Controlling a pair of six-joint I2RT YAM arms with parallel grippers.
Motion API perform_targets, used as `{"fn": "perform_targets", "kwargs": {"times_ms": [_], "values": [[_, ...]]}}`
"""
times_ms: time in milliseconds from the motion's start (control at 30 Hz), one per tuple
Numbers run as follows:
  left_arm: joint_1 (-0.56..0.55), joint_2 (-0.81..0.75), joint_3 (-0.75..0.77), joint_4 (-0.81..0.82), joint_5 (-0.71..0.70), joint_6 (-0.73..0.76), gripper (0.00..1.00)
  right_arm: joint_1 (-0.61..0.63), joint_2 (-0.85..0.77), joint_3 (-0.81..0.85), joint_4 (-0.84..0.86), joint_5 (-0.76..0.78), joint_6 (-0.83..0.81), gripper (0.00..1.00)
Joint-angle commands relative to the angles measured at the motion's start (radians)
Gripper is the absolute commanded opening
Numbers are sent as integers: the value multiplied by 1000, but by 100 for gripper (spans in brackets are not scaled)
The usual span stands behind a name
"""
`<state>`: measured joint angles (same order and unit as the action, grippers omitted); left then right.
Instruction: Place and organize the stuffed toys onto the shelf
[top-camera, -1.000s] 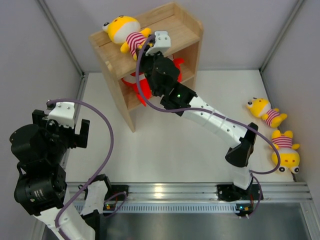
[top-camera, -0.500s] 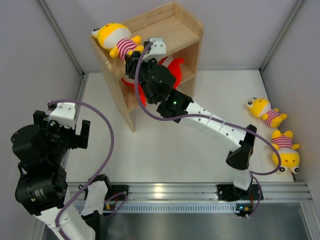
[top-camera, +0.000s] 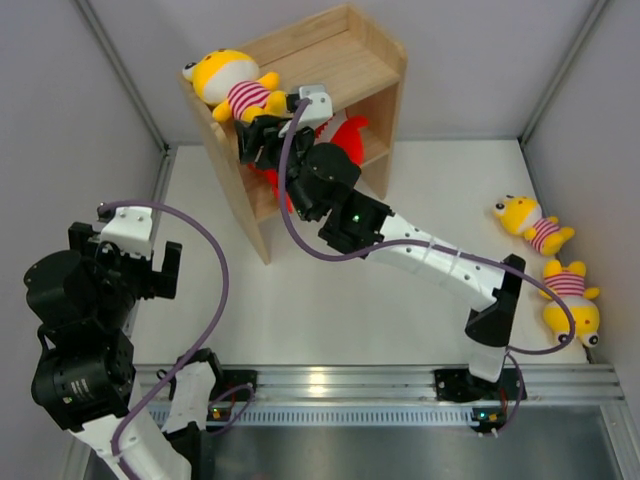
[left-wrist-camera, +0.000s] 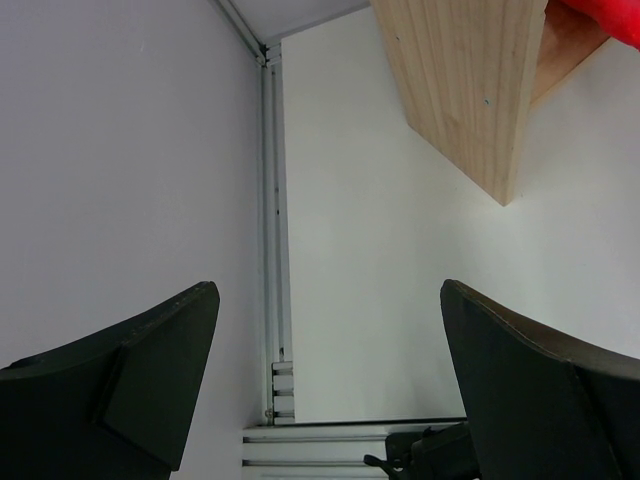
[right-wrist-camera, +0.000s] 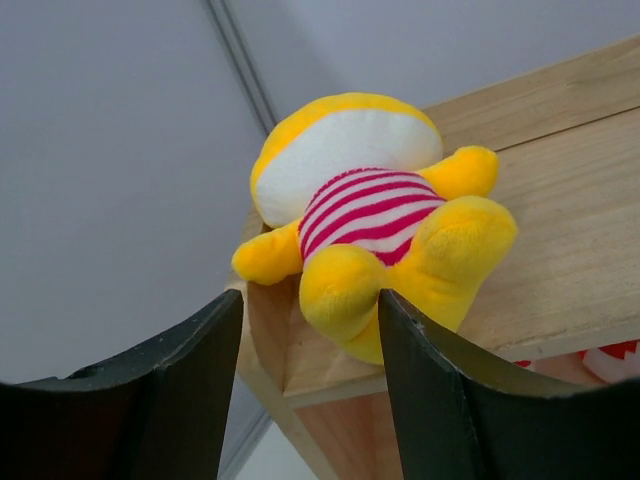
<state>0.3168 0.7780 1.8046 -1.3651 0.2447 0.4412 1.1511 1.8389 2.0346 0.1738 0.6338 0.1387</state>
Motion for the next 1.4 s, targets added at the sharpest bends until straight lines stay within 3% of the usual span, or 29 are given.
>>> {"fn": "perform_targets", "kwargs": {"times_ms": [0,100,300,367,433,467,567,600,667,700,767,800,900,1000,1100,1367], "values": [[-5,-6,-11,-2,1,4,98,19,-110,-31,58,-87,13,57],[-4,-6,-11,-2,1,5,99,19,-141,-54,52,-126,10,60],[-4,-9,-17,-2,8,8,99,18,-231,-99,15,-118,-91,74],[-4,-14,-42,-2,-2,13,99,13,-300,-97,-118,-137,-131,84],[-4,-26,-71,6,-16,16,99,-42,-346,-52,-277,-207,-163,88],[-4,-32,-86,12,-24,13,99,-80,-393,-44,-444,-230,-147,88],[-4,-57,-168,38,-42,1,99,-314,-539,-167,-548,-243,-80,88],[-4,-62,-206,43,-42,-1,98,-456,-578,-221,-565,-249,-56,88],[-4,-68,-228,54,-42,-4,99,-612,-669,-368,-579,-284,-18,88],[-4,-69,-238,55,-44,-2,99,-772,-691,-414,-582,-328,-4,88],[-4,-69,-244,55,-44,1,98,-933,-714,-555,-564,-393,31,88],[-4,-69,-248,57,-44,4,99,-1091,-710,-601,-547,-464,80,88],[-12,-63,-252,55,-42,4,98,-1354,-629,-755,-499,-584,210,86],[-19,-57,-246,55,-53,8,98,-1535,-534,-878,-430,-628,314,76],[-24,-54,-251,55,-56,11,99,-1604,-468,-978,-358,-491,300,74],[-25,-33,-232,54,-41,5,99,-1648,-399,-1088,-258,-393,322,76]]}}
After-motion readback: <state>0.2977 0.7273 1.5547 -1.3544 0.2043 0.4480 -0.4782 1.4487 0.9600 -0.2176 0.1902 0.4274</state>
